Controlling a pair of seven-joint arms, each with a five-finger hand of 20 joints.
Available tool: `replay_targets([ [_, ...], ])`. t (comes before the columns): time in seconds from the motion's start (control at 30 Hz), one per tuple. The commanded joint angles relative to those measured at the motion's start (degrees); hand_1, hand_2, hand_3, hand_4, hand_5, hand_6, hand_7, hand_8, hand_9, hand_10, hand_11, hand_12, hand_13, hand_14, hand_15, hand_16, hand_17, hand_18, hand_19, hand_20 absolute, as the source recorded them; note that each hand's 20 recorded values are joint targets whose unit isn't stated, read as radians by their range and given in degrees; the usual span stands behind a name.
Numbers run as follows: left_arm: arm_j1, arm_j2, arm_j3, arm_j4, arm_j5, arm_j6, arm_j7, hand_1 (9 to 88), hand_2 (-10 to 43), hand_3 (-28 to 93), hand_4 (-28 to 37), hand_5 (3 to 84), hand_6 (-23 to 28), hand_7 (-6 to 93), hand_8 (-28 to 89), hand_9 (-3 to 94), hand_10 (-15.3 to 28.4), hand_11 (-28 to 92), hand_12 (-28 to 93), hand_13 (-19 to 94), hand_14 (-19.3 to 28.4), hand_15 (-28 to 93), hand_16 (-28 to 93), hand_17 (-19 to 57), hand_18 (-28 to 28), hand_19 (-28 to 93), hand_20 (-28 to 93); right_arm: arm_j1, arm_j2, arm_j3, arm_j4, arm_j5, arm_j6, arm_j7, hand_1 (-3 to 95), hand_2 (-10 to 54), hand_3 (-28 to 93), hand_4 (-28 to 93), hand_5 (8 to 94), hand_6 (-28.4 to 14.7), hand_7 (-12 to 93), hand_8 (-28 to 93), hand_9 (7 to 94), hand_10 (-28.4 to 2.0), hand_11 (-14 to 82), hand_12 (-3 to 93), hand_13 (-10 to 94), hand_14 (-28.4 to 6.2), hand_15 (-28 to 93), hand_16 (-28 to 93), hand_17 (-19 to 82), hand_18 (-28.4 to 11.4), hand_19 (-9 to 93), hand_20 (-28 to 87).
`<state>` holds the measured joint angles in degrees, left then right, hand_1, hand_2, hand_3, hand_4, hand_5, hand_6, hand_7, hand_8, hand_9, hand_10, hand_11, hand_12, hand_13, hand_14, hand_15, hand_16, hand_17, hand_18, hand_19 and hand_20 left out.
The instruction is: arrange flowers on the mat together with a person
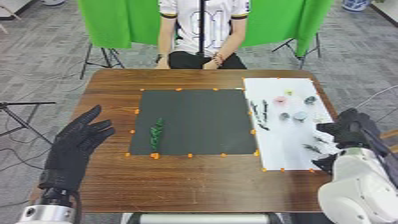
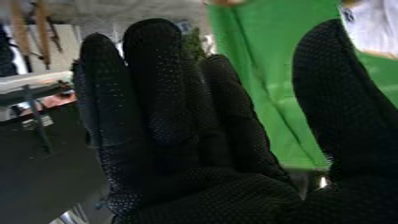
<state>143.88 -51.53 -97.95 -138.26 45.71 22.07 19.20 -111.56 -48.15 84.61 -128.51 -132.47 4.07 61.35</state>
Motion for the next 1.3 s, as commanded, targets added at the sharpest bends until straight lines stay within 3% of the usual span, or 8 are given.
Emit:
replay_targets([
  [0.03, 0.1, 0.14, 0.06, 0.06, -0.09, 0.05, -0.35, 21.5, 4.4, 79, -28.3, 33.4, 7.1, 15.8, -11, 33.1, 20.3, 28, 11, 22, 26.6, 52, -10, -10.6, 24.6, 50, 6, 1.4, 0.1, -2.4, 4.9, 0.7, -5.4, 3.1, 41.2, -8.1, 65, -19, 55.2, -9.6, 11, -9, 58.0, -23.2, 17.4, 14.0, 67, -16.4, 63, 9, 57, -13.3, 93, -18],
  [0.43, 0.5, 0.38, -0.31, -0.08, -0.27, 0.02, -0.3, 21.5, 4.3, 79, -28.3, 33.4, 7.1, 15.8, -11, 33.2, 20.3, 28, 11, 22, 26.6, 52, -10, -10.6, 24.6, 49, 6, 2.1, -0.9, -2.3, 8.0, 1.8, -15.6, 5.8, 44.4, -9.3, 65, -19, 56.0, -9.5, 10, -9, 57.4, -22.8, 15.4, 13.7, 68, -15.9, 62, 8, 57, -13.3, 93, -18],
  [0.67, 0.1, 0.5, -0.23, 0.02, -0.22, 0.13, -0.1, 21.5, 4.3, 79, -28.3, 33.4, 7.1, 15.8, -11, 33.2, 20.2, 28, 11, 22, 26.7, 52, -10, -10.6, 24.6, 50, 6, 4.5, -0.4, -4.7, 10.6, 0.6, -19.1, 5.4, 49.7, -9.5, 64, -20, 62.3, -8.7, 8, -9, 63.4, -19.0, 16.3, 13.7, 70, -13.9, 62, 9, 56, -13.6, 93, -16],
  [0.77, 0.2, 0.62, -0.17, 0.08, -0.39, 0.33, 0.16, 21.6, 4.3, 79, -28.3, 33.4, 7.1, 15.8, -11, 33.2, 20.3, 28, 11, 22, 26.7, 52, -10, -10.5, 24.6, 50, 6, 5.7, 0.1, -6.2, 12.2, -1.4, -18.5, 5.1, 54.2, -9.5, 62, -21, 69.2, -8.2, 8, -7, 68.7, -16.9, 17.7, 13.8, 72, -12.2, 61, 10, 56, -13.2, 93, -11],
  [0.8, 0.2, 0.59, -0.18, 0.08, -0.4, 0.33, 0.19, 21.6, 4.3, 79, -28.3, 33.4, 7.1, 15.8, -11, 33.2, 20.3, 28, 11, 22, 26.7, 52, -10, -10.5, 24.6, 49, 6, 5.9, 0.2, -6.5, 12.5, -1.7, -18.4, 5.0, 58.1, -9.5, 58, -21, 73.1, -8.2, 8, 0, 72.5, -15.3, 16.8, 15.9, 74, -11.1, 60, 10, 56, -12.9, 93, -8],
  [0.97, 0.4, 1.09, -0.03, 0.06, -0.72, 0.81, 0.91, 21.6, 4.2, 79, -28.3, 33.3, 7.0, 15.9, -11, 33.2, 20.3, 28, 11, 22, 26.7, 52, -10, -10.6, 24.7, 50, 6, 6.1, 0.2, -6.9, 13.5, -2.6, -17.7, 4.6, 65.2, -9.5, 50, -20, 83.3, -6.4, 11, 3, 86.6, -11.4, 11.8, 24.7, 80, -7.7, 58, 13, 60, -11.6, 93, 0],
  [1.3, 1.0, 0.67, -0.68, -0.18, -0.41, 0.75, 0.63, 21.5, 4.1, 79, -28.3, 33.4, 7.1, 15.8, -11, 33.2, 20.3, 28, 11, 22, 26.8, 52, -10, -10.6, 24.7, 50, 6, 5.7, 1.5, -6.1, 11.1, -6.5, -9.8, 2.7, 63.0, -9.5, 53, -25, 88.9, -2.1, 14, 7, 91.9, -12.5, 25.8, 18.8, 87, -6.2, 57, 17, 64, -11.6, 93, 13],
])
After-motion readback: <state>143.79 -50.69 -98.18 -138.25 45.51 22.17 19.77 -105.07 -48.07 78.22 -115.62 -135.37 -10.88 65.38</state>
